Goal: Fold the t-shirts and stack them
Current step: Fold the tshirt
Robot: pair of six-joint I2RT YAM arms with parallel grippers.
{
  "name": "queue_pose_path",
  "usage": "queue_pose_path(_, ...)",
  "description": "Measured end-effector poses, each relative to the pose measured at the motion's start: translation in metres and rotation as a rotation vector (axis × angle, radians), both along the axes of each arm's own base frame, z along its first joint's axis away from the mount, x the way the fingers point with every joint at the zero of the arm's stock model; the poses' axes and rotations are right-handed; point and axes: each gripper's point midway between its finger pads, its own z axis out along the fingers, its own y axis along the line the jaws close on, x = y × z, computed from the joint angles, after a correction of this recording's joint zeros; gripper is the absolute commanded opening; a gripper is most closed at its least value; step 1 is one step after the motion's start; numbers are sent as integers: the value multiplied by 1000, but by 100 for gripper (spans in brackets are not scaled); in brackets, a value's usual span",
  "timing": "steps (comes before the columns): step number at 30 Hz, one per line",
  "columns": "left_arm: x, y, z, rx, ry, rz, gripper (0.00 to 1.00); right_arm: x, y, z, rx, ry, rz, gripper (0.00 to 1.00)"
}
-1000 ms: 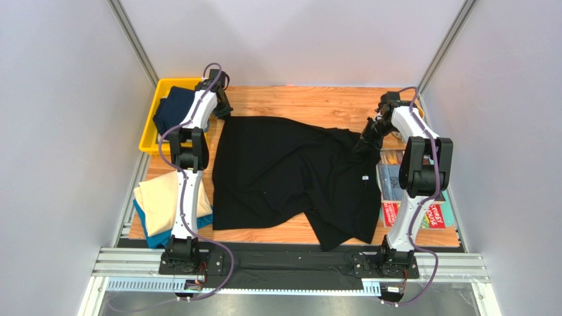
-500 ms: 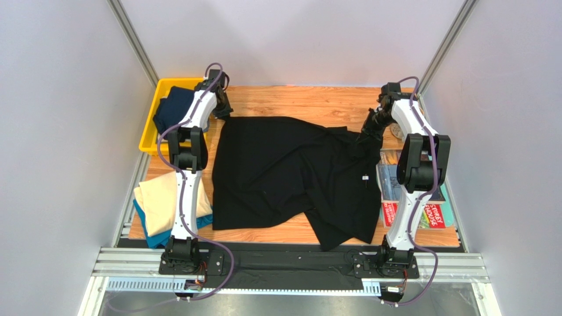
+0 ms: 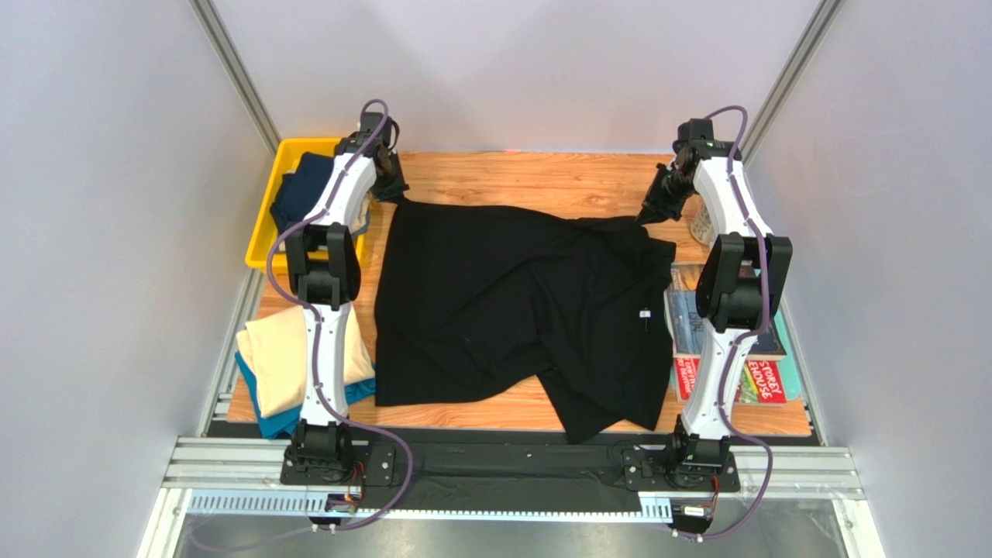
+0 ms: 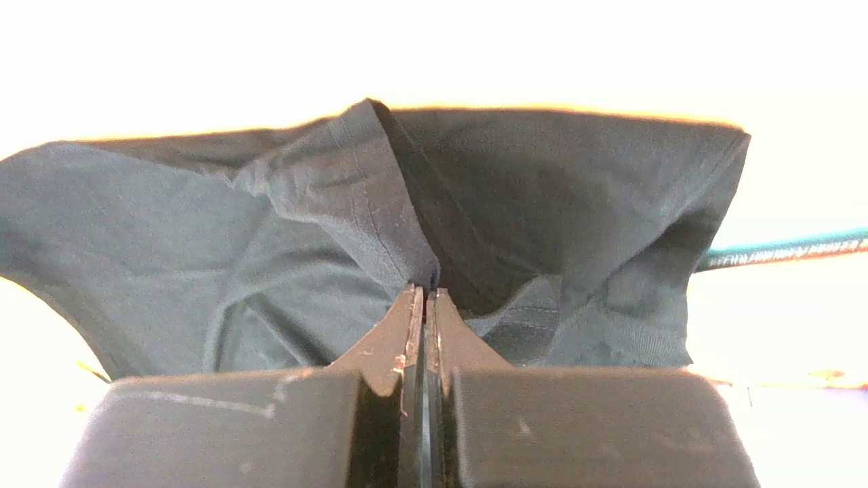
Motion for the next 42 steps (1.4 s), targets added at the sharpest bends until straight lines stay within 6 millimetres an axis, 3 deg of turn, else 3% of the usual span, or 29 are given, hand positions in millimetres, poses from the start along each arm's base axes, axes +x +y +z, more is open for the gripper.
queue_pose_path(9,-1,-1,16,-5,-25,-12,0,32,-14,17,-38,-75,-19,0)
queue_pose_path(20,1,-7,51,-39,-97,-34,0,47,-34,47,-86,-163,-53,0)
queue_pose_path(29,-4,-16,58,-57,-102,-60,0,67,-30,79,-70,-279,-33,0)
queue_pose_path(35,-10,-17,55,-48,-89,-73,0,69,-30,84,-70,-297,-18,0)
queue_pose_path(42,-9,-14,66,-39,-113,-64,0,73,-34,93,-48,-335,-3,0)
